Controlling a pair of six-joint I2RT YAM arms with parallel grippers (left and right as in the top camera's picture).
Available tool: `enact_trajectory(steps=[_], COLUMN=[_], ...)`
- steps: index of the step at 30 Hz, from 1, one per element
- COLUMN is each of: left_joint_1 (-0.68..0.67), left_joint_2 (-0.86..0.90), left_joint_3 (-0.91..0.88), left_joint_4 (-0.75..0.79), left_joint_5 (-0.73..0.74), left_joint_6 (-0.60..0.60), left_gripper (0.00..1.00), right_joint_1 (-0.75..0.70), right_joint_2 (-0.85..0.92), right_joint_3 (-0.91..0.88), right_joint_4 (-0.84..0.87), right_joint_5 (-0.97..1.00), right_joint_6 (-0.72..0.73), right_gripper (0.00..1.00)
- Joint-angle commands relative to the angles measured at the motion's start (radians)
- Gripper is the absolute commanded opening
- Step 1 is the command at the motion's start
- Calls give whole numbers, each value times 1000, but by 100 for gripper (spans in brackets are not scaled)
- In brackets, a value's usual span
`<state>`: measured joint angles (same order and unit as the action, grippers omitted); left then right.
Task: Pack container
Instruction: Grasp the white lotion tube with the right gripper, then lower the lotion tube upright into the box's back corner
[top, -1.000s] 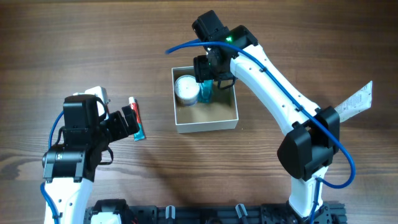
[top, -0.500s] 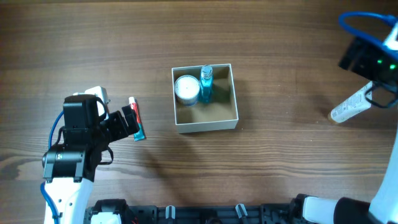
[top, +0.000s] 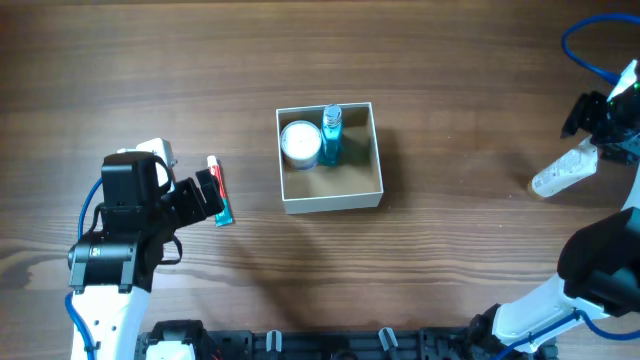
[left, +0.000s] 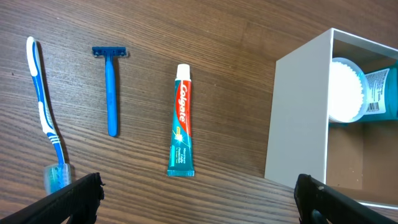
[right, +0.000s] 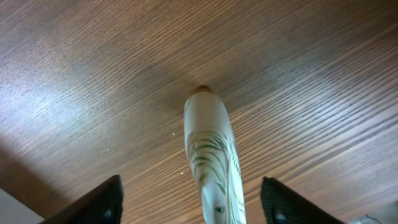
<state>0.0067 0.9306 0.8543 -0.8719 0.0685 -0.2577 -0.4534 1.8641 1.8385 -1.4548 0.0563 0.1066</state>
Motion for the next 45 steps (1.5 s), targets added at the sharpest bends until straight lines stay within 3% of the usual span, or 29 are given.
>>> enact_trajectory(steps=[1,7,10,15,17,19,20,28,31,36,39,45], left_joint_1=[-5,-5,-5,-5,-5,-5,-5,-5,-5,-5,-5,-5], left_joint_2=[1,1,1,1,1,1,1,1,1,1,1,1], left_joint_3=[23,23,23,23,23,23,23,23,23,23,23,23], left_joint_4=[2,2,2,-2,-2,-2,-2,-2,-2,-2,-1,-1], left_joint_5=[4,5,4,4,4,4,4,4,4,5,5,5], left_joint_6=[-12,-12,-12,-12,-12,-12,-12,-12,-12,-13,-13,-13], left_gripper=[100,100,100,100,100,100,100,100,100,100,100,100], right_joint_1=[0,0,0,0,0,0,0,23,113,449,722,879], right_joint_2=[29,31,31,30,30,28,26,-114,-228,-299,-267,-152], right_joint_3=[-1,-140,-159,-158,-158,-158,-156,-108,-38,198,320,320], right_joint_4=[-1,85,113,119,119,119,119,102,15,-139,-129,15], right_joint_5=[-8,0,-1,-1,-1,-2,-3,-155,-188,-95,-86,-30], right_joint_6=[-3,-7,-6,-5,-6,-6,-6,-39,-53,8,93,106], right_gripper=[68,68,61,28,25,15,6,4,4,4,4,4])
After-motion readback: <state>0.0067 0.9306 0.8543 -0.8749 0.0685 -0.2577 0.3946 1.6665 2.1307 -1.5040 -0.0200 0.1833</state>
